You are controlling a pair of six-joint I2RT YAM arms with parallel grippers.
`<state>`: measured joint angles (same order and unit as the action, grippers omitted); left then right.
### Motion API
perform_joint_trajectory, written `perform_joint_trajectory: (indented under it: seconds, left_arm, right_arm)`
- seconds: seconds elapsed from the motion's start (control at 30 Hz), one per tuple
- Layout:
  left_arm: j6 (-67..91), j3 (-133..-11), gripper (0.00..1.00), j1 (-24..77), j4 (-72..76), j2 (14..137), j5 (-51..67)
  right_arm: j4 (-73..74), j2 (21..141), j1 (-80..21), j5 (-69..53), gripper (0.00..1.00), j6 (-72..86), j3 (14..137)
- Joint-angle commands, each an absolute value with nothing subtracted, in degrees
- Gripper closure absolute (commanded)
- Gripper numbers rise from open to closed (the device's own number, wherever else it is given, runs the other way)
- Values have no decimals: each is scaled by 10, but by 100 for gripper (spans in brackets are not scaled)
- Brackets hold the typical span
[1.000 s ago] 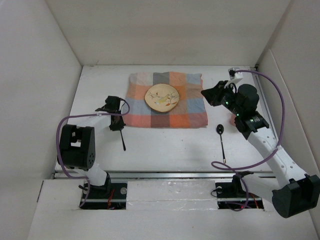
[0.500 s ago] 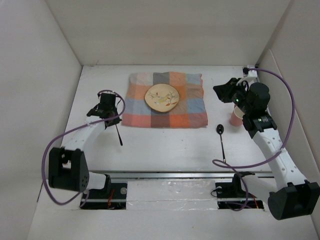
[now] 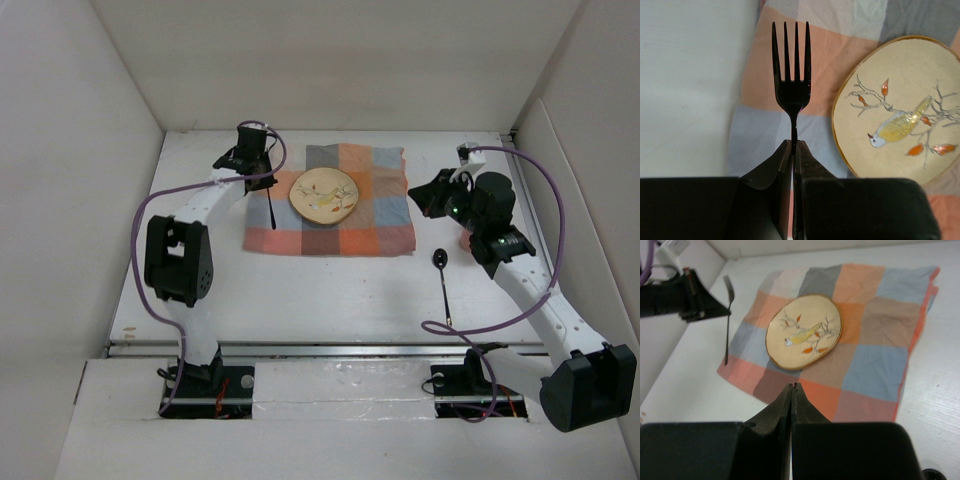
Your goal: Set the dinner table for one person
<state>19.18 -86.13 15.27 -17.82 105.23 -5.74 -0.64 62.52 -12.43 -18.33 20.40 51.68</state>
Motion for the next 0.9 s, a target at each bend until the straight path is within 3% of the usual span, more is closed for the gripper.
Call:
perform_joint_trajectory:
  seconds: [0.0,0.73,0.87]
  left_arm:
    - [148,-931,100,149,-185,1102,-54]
    - [100,-991,100,168,-153,1245,-85]
    - [101,-990,98,168,-146,1243,-95]
  right_arm:
    - [-36,621,-155,-166,100,189,502]
    - [-36,646,-209,-114,100,178,493]
    - [-28,641,-214,-105,90,177,489]
